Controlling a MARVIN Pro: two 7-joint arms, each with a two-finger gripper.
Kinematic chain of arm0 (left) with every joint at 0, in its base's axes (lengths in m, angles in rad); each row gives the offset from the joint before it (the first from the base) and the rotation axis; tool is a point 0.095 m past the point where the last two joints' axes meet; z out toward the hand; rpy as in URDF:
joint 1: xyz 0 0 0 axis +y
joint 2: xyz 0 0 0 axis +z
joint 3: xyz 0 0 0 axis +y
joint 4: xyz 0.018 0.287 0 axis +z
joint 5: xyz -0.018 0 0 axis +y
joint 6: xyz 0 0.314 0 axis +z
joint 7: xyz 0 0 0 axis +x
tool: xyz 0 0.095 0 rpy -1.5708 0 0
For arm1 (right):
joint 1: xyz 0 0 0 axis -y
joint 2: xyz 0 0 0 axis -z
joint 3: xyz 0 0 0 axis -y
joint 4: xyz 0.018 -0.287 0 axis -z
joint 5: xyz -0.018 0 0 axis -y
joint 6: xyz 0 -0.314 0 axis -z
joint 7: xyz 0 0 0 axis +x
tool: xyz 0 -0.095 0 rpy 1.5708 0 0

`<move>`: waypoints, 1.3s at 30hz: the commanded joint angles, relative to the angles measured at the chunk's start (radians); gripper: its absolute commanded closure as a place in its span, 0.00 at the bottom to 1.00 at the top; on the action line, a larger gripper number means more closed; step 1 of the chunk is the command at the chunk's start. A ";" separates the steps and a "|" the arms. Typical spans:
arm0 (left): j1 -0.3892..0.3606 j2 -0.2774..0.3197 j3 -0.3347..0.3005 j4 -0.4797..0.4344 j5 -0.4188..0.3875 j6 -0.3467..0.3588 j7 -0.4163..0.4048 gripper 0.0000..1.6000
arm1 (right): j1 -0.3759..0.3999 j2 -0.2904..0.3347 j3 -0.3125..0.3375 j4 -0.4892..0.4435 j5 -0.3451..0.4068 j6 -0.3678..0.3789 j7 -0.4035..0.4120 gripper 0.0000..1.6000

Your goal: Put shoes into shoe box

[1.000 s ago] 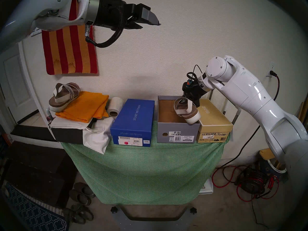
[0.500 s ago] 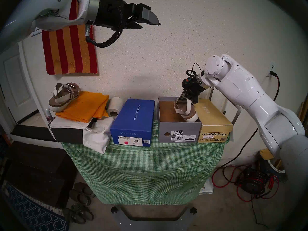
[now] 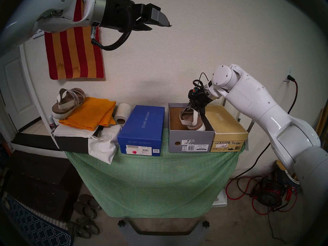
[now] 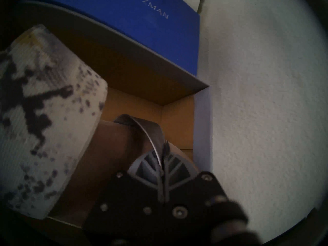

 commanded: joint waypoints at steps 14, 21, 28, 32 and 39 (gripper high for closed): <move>0.001 0.000 0.003 0.001 0.002 0.001 0.000 0.00 | -0.019 -0.032 -0.043 0.161 -0.074 -0.138 -0.123 1.00; 0.000 0.000 0.004 0.001 0.002 0.001 0.000 0.00 | 0.017 -0.091 -0.048 0.261 -0.082 -0.155 -0.126 0.00; 0.000 -0.001 0.005 0.001 0.002 0.001 0.000 0.00 | 0.068 -0.122 -0.024 0.295 -0.048 -0.100 -0.043 0.00; -0.001 -0.001 0.005 0.000 0.001 0.000 0.000 0.00 | 0.111 -0.125 0.002 0.276 -0.010 -0.016 0.053 0.00; -0.001 -0.001 0.006 0.000 0.001 0.000 0.000 0.00 | 0.200 -0.110 0.025 0.232 0.011 0.081 0.193 0.00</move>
